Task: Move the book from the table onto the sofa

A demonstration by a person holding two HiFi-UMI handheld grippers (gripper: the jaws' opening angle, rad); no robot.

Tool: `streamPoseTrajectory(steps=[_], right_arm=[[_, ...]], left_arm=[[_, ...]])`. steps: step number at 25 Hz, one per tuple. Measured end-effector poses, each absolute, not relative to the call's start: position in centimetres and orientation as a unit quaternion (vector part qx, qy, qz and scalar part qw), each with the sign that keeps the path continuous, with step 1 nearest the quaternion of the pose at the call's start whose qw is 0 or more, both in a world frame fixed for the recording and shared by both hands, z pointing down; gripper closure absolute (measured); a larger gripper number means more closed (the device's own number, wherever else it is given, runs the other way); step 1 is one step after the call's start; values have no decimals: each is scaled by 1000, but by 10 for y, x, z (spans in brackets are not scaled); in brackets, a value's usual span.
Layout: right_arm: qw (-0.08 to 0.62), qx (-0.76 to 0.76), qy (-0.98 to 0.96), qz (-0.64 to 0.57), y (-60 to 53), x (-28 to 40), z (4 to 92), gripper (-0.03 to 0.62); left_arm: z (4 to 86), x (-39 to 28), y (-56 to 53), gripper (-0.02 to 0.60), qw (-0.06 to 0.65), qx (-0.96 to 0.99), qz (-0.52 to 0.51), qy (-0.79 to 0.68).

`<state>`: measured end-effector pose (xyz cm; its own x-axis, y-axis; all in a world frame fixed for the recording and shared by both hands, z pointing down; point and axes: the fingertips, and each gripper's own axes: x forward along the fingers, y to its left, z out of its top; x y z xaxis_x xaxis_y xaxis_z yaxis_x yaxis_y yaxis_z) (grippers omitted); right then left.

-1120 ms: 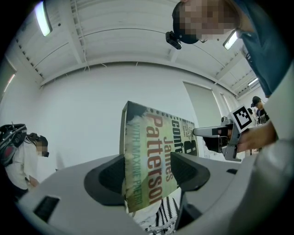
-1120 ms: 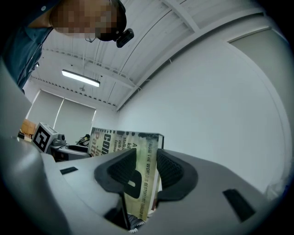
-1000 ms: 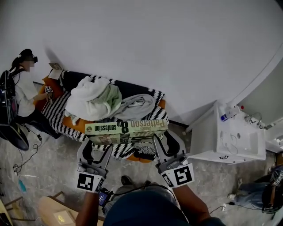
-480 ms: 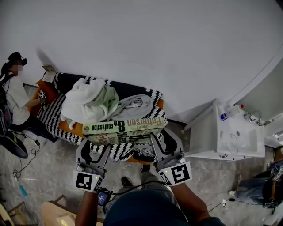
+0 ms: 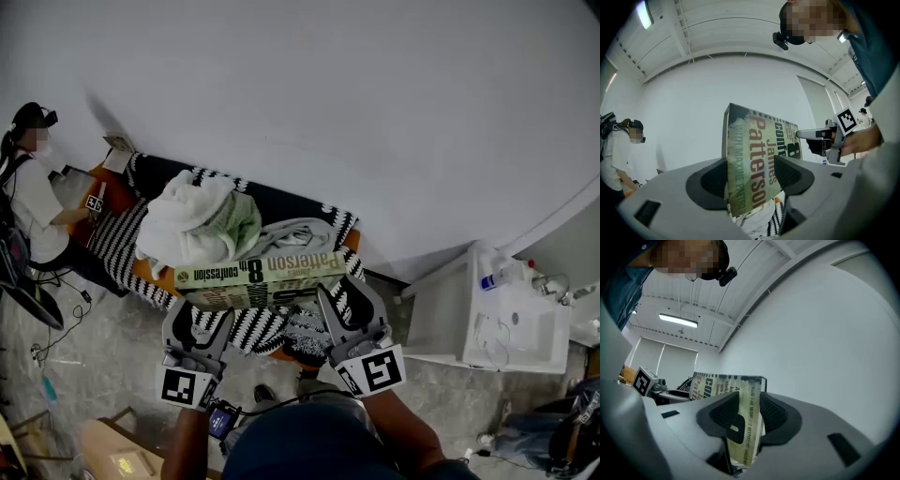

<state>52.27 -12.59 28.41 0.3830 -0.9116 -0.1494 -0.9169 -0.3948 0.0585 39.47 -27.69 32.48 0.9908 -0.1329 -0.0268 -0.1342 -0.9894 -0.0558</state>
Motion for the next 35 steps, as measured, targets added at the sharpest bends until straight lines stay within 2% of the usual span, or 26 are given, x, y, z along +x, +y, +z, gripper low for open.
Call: streamPoseTrajectory(steps=[9, 27, 35], right_arm=[[33, -805, 588, 78, -139, 598, 287, 445], [18, -809, 585, 57, -200, 627, 305, 447], [24, -810, 586, 29, -219, 629, 341, 450]], left_arm=[[326, 457, -278, 291, 31, -993, -1, 114], [346, 486, -340, 291, 14, -994, -29, 107], [372, 487, -362, 291, 3, -993, -49, 109]])
